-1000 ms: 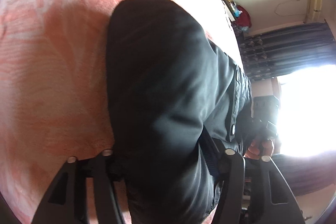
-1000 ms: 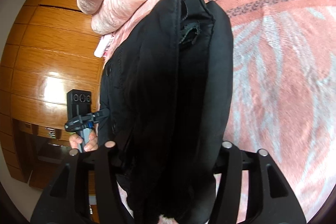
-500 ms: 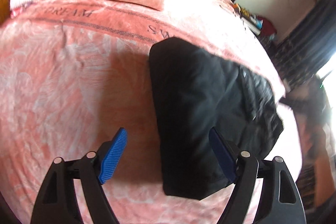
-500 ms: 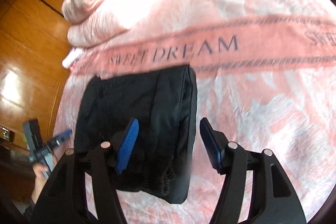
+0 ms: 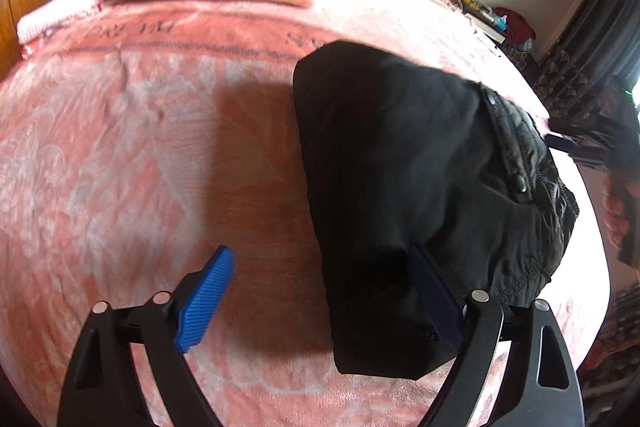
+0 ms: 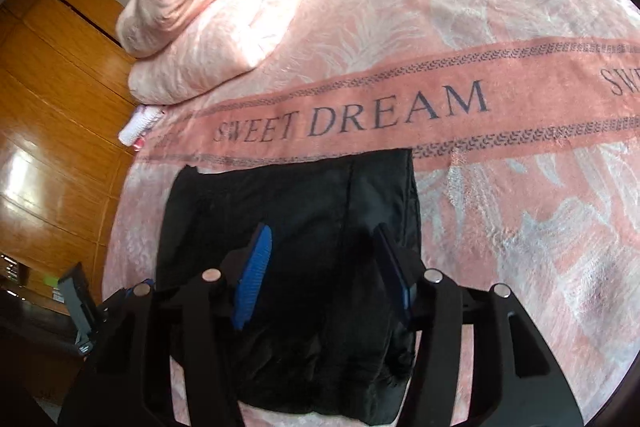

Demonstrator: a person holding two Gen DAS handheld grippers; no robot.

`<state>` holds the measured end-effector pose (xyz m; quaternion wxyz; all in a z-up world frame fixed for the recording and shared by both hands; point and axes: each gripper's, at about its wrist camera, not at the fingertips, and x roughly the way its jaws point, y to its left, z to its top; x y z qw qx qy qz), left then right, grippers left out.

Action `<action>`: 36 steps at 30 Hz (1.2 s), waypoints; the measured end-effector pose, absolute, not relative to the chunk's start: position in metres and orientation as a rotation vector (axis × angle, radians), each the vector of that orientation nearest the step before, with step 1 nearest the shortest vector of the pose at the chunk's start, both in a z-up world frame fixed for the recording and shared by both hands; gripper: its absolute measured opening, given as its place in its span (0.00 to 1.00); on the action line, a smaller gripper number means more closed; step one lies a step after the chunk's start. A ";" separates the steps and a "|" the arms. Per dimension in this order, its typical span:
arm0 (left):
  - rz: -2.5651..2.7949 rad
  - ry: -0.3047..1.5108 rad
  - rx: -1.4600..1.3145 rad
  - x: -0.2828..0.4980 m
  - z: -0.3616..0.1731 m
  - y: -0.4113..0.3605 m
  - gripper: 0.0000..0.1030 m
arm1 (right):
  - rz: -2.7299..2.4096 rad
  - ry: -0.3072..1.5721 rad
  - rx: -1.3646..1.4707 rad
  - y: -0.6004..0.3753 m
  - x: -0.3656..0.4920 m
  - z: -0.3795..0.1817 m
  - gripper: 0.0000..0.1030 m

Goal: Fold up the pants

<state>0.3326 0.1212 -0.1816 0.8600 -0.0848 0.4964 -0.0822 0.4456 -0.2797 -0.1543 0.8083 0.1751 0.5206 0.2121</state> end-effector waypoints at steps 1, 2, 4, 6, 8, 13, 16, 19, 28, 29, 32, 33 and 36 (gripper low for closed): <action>-0.175 1.033 -0.167 0.330 -0.181 0.120 0.89 | 0.465 1.093 0.370 -0.277 0.433 -0.149 0.52; -0.171 1.024 -0.156 0.328 -0.182 0.119 0.90 | 0.487 1.071 0.385 -0.281 0.414 -0.144 0.53; -0.162 1.016 -0.163 0.326 -0.183 0.120 0.93 | 0.485 1.083 0.395 -0.281 0.395 -0.148 0.54; -0.149 1.019 -0.185 0.327 -0.186 0.122 0.95 | 0.457 1.129 0.396 -0.282 0.388 -0.167 0.56; -0.142 1.022 -0.194 0.327 -0.187 0.122 0.96 | 0.436 1.169 0.388 -0.282 0.388 -0.184 0.56; -0.069 0.966 -0.169 0.303 -0.159 0.122 0.96 | 0.369 1.068 0.355 -0.281 0.354 -0.143 0.80; -0.022 0.869 -0.126 0.255 -0.123 0.115 0.96 | 0.304 0.960 0.265 -0.272 0.294 -0.103 0.90; 0.042 0.807 -0.042 0.201 -0.098 0.098 0.96 | 0.260 0.881 0.230 -0.261 0.218 -0.075 0.96; 0.112 0.804 0.073 0.059 -0.048 0.047 0.96 | 0.188 0.730 0.208 -0.236 0.029 -0.021 0.97; 0.106 0.798 0.083 0.047 -0.042 0.041 0.96 | 0.196 0.724 0.177 -0.230 0.015 -0.015 0.97; 0.067 0.738 0.059 0.006 -0.018 0.027 0.96 | 0.226 0.692 0.108 -0.215 -0.022 0.001 0.97; 0.056 0.717 0.054 -0.008 -0.009 0.022 0.96 | 0.214 0.683 0.102 -0.212 -0.030 0.004 0.97; 0.050 0.662 0.024 -0.039 0.011 0.017 0.96 | 0.215 0.682 0.094 -0.202 -0.047 0.010 0.97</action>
